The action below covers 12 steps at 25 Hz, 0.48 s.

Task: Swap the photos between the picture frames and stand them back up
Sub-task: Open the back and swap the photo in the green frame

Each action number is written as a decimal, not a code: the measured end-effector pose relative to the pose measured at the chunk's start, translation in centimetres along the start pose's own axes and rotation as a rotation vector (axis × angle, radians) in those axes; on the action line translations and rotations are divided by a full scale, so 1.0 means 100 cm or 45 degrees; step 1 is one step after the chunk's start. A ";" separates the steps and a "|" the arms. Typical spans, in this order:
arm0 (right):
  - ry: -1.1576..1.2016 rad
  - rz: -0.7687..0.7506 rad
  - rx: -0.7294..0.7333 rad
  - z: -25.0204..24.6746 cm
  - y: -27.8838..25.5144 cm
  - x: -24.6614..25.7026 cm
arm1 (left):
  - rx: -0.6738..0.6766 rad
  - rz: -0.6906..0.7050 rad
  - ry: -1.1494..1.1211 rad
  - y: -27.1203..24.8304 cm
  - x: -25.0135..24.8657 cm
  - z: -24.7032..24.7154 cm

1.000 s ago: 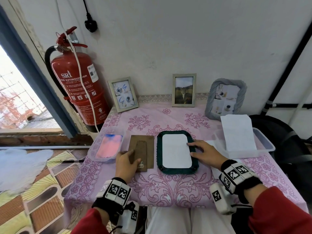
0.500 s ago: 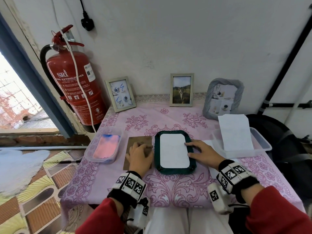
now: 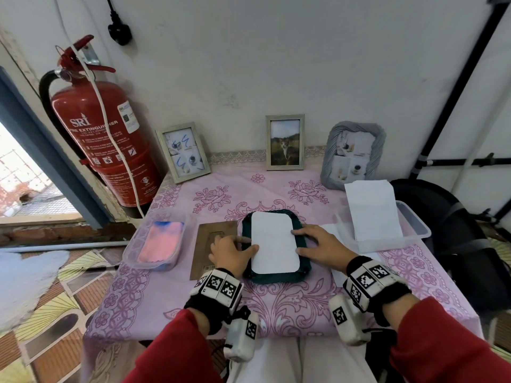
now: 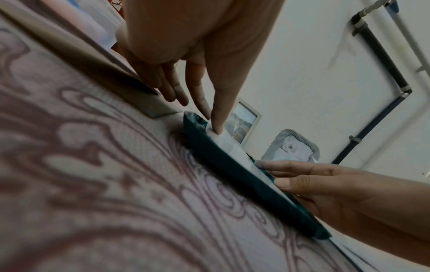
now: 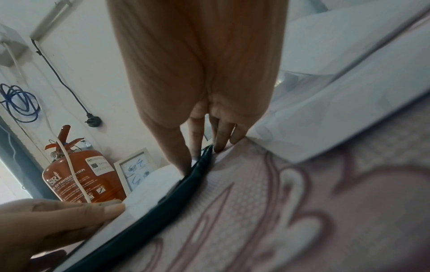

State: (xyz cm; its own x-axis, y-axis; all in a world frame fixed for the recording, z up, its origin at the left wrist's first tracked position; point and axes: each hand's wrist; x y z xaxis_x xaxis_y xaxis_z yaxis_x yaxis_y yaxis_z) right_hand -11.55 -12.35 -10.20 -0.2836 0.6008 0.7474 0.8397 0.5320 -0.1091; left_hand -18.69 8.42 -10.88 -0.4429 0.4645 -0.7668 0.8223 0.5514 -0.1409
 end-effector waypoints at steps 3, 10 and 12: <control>-0.033 -0.013 0.012 -0.001 0.000 0.001 | 0.016 0.001 -0.129 0.006 0.004 0.002; -0.054 -0.023 0.007 -0.001 0.000 0.000 | 0.012 -0.036 -0.589 0.017 0.012 -0.003; -0.037 -0.015 0.005 0.000 0.001 0.000 | 0.008 -0.031 -0.654 0.018 0.014 -0.005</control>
State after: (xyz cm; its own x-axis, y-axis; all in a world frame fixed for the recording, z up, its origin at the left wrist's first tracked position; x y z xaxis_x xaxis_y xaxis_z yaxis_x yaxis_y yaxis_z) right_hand -11.47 -12.29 -10.24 -0.3071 0.6116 0.7291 0.8344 0.5414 -0.1027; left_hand -18.00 10.47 -11.88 -0.2308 0.0502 -0.9717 0.8168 0.5527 -0.1654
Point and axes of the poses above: each hand's wrist, its own y-axis towards the middle knuckle, its own z-axis out of the palm, x = y × z, and after that the axes turned 3 degrees about -y, right-handed
